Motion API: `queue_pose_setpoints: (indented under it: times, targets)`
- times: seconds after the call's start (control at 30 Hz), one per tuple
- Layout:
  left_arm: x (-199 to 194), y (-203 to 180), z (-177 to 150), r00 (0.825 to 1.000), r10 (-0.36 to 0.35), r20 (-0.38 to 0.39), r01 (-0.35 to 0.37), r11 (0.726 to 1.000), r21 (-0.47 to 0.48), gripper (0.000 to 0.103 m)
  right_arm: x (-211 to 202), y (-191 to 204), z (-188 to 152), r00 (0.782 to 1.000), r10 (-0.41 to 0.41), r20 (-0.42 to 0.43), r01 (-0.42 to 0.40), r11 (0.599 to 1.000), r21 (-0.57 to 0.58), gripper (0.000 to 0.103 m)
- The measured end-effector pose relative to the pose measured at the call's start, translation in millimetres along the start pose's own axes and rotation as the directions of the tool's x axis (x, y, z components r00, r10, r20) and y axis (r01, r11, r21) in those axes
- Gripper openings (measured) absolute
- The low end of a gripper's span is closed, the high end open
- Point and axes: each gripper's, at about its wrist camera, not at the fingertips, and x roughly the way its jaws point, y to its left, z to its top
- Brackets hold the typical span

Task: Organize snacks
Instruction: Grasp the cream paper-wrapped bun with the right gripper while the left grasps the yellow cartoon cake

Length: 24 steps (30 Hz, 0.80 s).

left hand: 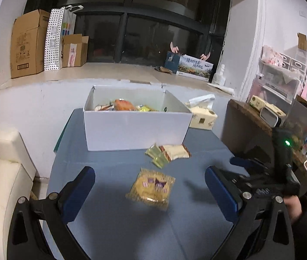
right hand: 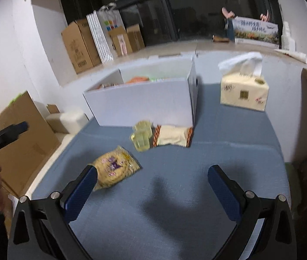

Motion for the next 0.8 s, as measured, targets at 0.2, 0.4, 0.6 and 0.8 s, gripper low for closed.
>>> queue_pose_setpoints:
  times: [0.2,0.4,0.6,0.8]
  targets:
    - [-3,7,-11,1.0,-0.012,-0.013,0.012,1.0,-0.014,0.103,38,2,12,0.999,-0.022,-0.032,0.022,1.0,0.001,0.103]
    - [0,13,-23,0.999,-0.018,-0.035,0.017,0.999,-0.03,0.103,88,-11,34,0.99,-0.122,-0.074,0.121,0.992,-0.021,0.103]
    - [2,14,-25,0.999,-0.019,-0.041,0.018,1.0,-0.025,0.103,141,-28,46,0.967,-0.191,-0.169,0.194,0.981,0.001,0.103]
    - [12,12,-30,0.996,-0.032,-0.078,0.031,0.999,-0.017,0.103,172,-24,53,0.94,-0.249,-0.235,0.249,0.968,-0.028,0.102]
